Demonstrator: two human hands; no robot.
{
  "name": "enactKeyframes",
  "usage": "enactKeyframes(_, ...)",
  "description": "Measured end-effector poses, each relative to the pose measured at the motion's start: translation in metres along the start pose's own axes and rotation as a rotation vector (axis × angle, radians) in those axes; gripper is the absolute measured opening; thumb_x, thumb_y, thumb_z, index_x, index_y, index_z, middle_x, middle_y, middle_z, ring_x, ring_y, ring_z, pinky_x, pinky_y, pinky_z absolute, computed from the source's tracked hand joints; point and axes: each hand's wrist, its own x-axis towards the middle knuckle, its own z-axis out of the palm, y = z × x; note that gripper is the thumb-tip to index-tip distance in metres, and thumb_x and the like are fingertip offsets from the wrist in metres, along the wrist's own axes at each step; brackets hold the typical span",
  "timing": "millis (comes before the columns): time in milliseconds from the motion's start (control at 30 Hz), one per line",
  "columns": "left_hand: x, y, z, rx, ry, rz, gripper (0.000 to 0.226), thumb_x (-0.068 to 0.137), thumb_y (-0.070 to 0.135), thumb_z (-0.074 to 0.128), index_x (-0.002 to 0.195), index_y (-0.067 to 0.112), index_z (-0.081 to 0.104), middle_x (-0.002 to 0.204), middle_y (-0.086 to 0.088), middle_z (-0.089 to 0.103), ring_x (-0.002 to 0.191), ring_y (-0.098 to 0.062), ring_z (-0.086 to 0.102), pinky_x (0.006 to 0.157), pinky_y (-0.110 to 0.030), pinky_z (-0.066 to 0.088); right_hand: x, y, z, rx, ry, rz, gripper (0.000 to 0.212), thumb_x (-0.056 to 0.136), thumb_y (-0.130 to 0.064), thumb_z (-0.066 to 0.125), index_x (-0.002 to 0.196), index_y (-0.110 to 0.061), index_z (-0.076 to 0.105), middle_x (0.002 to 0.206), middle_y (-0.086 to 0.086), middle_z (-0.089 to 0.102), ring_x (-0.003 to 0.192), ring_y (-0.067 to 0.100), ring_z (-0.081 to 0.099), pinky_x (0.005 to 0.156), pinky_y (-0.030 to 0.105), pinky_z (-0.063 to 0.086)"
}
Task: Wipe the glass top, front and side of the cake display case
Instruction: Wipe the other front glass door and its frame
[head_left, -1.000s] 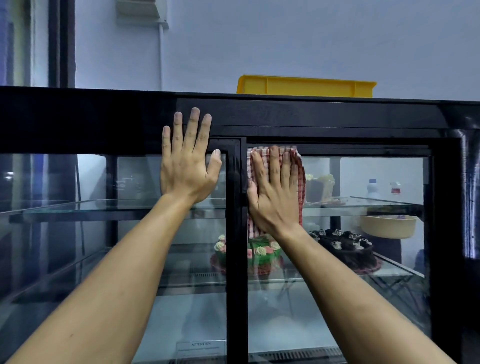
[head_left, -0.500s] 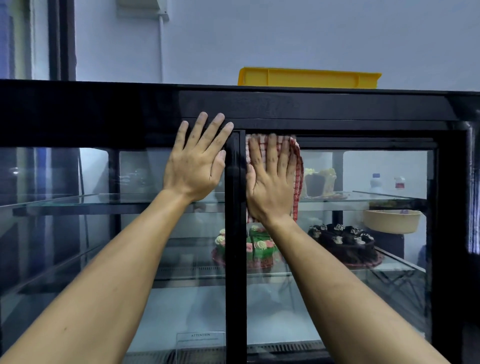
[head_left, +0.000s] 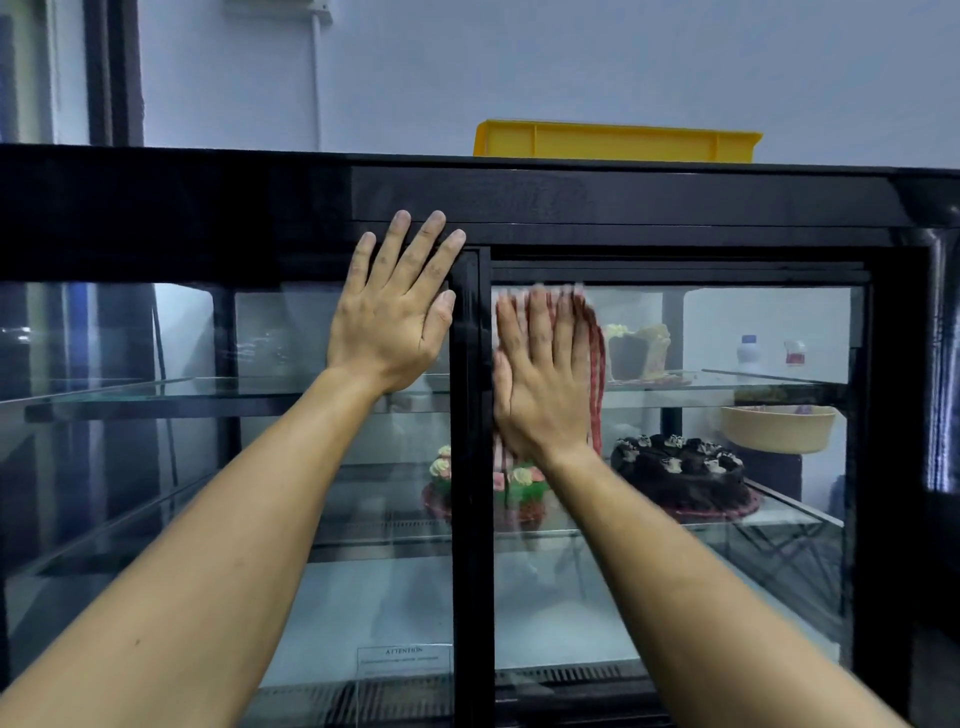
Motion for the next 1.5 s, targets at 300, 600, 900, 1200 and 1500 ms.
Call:
enactKeyframes(300, -0.003, 0.004, 0.003, 0.005, -0.001, -0.036, 0.062, 0.106, 0.042, 0.035, 0.166, 0.027, 0.026, 0.174, 0.002, 0.017, 0.162, -0.025, 0.009, 0.13, -0.05, 0.005, -0.021, -0.007, 0.003, 0.003, -0.004, 0.054, 0.06, 0.11, -0.039, 0.023, 0.167, -0.021, 0.012, 0.174, 0.012, 0.002, 0.16, 0.036, 0.001, 0.128, 0.056, 0.011)
enactKeyframes(600, -0.004, 0.003, 0.003, 0.016, 0.012, -0.023, 0.066, 0.104, 0.049, 0.035, 0.166, 0.027, 0.024, 0.174, 0.002, 0.015, 0.162, -0.025, 0.008, 0.131, -0.05, 0.004, 0.04, 0.027, -0.008, -0.029, 0.089, -0.097, 0.06, 0.109, -0.044, 0.035, 0.165, -0.027, 0.023, 0.172, 0.011, 0.016, 0.159, 0.035, 0.01, 0.128, 0.055, 0.01)
enactKeyframes(900, -0.004, 0.004, 0.005, 0.019, 0.017, -0.034, 0.067, 0.104, 0.049, 0.036, 0.166, 0.026, 0.024, 0.174, 0.001, 0.016, 0.161, -0.027, 0.01, 0.13, -0.054, 0.008, 0.025, 0.015, -0.012, -0.019, 0.101, 0.338, 0.064, 0.109, -0.046, 0.019, 0.166, -0.019, 0.012, 0.172, 0.018, 0.001, 0.159, 0.039, 0.003, 0.128, 0.058, 0.008)
enactKeyframes(1200, -0.004, 0.002, 0.003, -0.001, -0.01, -0.025, 0.066, 0.105, 0.05, 0.034, 0.166, 0.028, 0.022, 0.175, 0.001, 0.013, 0.162, -0.026, 0.006, 0.13, -0.052, 0.002, 0.03, 0.089, -0.027, -0.07, 0.066, 0.098, 0.061, 0.108, -0.049, 0.024, 0.165, -0.03, 0.019, 0.173, 0.01, 0.011, 0.16, 0.033, 0.007, 0.129, 0.049, 0.002)
enactKeyframes(1500, -0.004, 0.002, 0.005, 0.038, -0.006, 0.011, 0.069, 0.105, 0.049, 0.033, 0.167, 0.022, 0.021, 0.175, -0.002, 0.013, 0.162, -0.029, 0.005, 0.13, -0.052, 0.001, 0.024, 0.041, -0.025, -0.027, 0.089, 0.382, 0.067, 0.109, -0.045, 0.023, 0.166, -0.015, 0.006, 0.172, 0.019, -0.006, 0.159, 0.04, 0.0, 0.127, 0.057, -0.002)
